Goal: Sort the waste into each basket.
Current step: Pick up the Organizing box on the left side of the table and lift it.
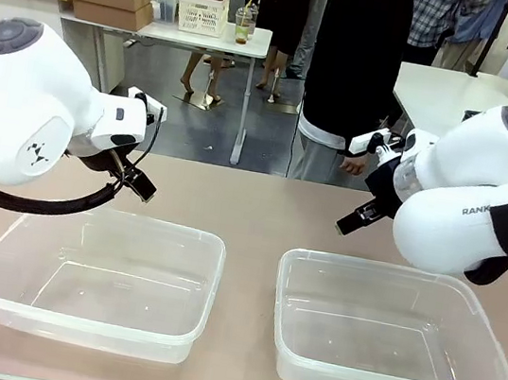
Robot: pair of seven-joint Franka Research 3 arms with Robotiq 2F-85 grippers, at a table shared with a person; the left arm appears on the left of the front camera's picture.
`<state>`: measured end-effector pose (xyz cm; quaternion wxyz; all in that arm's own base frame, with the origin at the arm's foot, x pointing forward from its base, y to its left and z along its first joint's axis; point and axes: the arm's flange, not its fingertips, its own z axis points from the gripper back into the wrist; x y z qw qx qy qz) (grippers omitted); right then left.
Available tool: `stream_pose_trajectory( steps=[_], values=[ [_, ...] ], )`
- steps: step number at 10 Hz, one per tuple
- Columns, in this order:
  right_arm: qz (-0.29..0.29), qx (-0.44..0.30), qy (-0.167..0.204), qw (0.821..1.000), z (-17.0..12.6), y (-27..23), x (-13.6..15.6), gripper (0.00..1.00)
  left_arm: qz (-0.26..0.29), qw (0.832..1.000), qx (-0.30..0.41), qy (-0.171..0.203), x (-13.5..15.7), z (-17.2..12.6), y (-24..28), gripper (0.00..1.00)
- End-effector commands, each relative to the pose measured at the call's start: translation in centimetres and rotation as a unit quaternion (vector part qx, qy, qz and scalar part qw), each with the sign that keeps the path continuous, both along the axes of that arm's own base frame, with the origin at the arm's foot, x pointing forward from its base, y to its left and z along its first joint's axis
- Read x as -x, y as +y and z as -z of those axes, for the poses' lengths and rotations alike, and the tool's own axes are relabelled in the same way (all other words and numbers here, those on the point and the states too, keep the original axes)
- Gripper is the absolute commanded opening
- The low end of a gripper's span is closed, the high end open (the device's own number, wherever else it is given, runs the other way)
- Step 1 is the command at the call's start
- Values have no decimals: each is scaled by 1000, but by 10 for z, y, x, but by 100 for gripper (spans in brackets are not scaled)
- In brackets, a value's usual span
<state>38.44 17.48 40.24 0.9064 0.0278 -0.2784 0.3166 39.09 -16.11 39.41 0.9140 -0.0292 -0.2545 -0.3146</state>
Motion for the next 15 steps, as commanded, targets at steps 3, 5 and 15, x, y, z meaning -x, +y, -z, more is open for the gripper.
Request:
stream_pose_trajectory(
  steps=[3, 5, 15],
  values=[
    [42, 45, -128, 990, -108, -37, 144, 100, 88, 994, 12, -71, 128, -96, 21, 100],
    [-3, 12, -85, 996, -139, -8, 76, 100, 49, 999, -8, -6, 46, -78, -8, 100],
    [82, -424, 135, 892, -185, -218, 112, 100, 73, 882, 465, 34, 121, -155, 255, 100]
  ],
)
